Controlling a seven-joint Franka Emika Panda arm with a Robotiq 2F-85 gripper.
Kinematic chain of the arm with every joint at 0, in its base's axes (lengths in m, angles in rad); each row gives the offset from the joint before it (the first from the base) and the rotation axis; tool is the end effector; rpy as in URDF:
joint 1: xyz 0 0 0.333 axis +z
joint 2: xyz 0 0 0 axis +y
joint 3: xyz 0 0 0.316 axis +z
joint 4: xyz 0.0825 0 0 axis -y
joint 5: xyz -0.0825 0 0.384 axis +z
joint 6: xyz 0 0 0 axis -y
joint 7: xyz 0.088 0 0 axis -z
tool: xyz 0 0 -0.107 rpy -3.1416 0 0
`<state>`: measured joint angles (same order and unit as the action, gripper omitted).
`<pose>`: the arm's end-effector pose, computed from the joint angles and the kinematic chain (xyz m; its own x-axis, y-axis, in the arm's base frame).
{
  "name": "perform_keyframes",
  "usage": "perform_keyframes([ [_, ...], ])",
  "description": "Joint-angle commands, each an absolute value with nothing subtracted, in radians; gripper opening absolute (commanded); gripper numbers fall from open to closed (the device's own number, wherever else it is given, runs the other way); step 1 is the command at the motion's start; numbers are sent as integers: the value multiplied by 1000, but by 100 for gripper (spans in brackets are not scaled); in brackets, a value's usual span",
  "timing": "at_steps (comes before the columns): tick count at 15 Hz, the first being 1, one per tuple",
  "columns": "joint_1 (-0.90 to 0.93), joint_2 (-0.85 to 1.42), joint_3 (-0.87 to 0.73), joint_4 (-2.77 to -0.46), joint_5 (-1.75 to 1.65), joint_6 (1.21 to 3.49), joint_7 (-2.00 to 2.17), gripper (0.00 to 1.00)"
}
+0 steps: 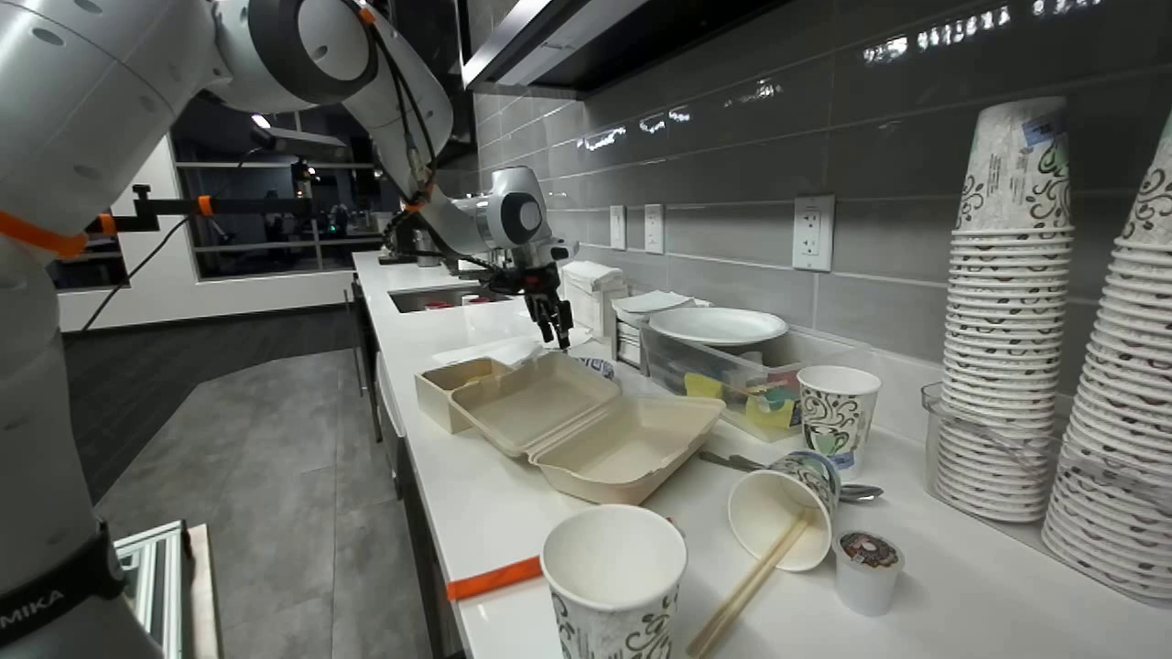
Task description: Remove one square block from the brown box
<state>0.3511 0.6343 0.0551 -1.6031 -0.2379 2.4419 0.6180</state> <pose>0.6588 0.2765 0.2797 0.9677 -0.0559 0.2459 -0.0611 -0.9980 0.0135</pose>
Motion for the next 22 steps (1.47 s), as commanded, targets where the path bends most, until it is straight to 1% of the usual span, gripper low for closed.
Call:
perform_keyframes([
  [1, 382, 538, 36, -1663, -224, 2350, 594, 97],
  [2, 386, 506, 36, -1691, -229, 2327, 597, 100],
  [4, 381, 430, 47, -1767, -234, 2302, 585, 100],
  [8, 334, 242, 87, -1981, -206, 2320, 464, 100],
  [12, 266, 42, 141, -2187, -82, 2351, 284, 100],
  [14, 246, -46, 158, -2263, 13, 2328, 199, 100],
  [16, 238, -122, 162, -2321, 64, 2267, 140, 100],
  [17, 236, -24, 166, -2221, 7, 2286, 202, 100],
  [19, 230, -88, 170, -2278, 33, 2274, 170, 100],
  [22, 228, -112, 173, -2304, 36, 2274, 166, 100],
])
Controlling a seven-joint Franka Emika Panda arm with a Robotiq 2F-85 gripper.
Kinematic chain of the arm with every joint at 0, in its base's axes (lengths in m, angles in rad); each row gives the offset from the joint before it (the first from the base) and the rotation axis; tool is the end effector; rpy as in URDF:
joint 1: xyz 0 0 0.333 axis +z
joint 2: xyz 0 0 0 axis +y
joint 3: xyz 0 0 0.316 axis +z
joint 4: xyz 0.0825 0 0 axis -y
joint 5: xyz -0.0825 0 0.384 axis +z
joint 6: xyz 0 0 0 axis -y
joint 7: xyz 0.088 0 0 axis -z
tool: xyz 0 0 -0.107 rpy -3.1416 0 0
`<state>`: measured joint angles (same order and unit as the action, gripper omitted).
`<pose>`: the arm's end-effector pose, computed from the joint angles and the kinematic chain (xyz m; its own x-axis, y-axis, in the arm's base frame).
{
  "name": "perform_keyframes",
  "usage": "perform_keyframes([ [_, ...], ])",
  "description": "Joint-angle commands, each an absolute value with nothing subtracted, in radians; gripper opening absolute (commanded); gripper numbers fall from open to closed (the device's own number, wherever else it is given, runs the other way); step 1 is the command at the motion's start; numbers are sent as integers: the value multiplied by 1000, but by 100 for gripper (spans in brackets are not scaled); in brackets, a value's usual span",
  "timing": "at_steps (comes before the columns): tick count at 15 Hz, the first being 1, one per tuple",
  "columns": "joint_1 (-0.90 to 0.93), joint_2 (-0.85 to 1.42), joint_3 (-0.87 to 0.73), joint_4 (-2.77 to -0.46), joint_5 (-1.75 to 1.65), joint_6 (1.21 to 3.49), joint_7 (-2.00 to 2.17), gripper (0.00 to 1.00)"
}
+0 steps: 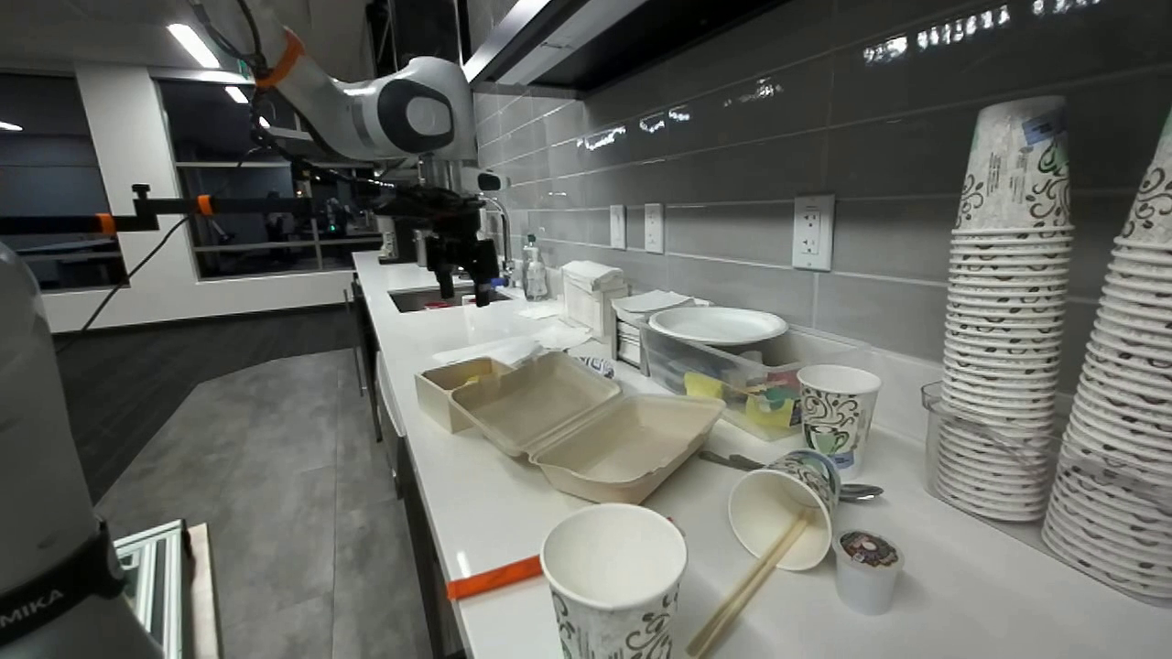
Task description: Remove one square block from the brown box
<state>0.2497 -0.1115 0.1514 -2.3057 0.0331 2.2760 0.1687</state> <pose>0.4628 0.1978 0.3989 0.9749 0.2086 0.0777 0.2110 -0.9772 -0.0234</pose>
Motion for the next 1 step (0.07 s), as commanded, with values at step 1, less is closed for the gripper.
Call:
perform_keyframes([
  [1, 228, -112, 173, -2305, 36, 2274, 166, 100],
])
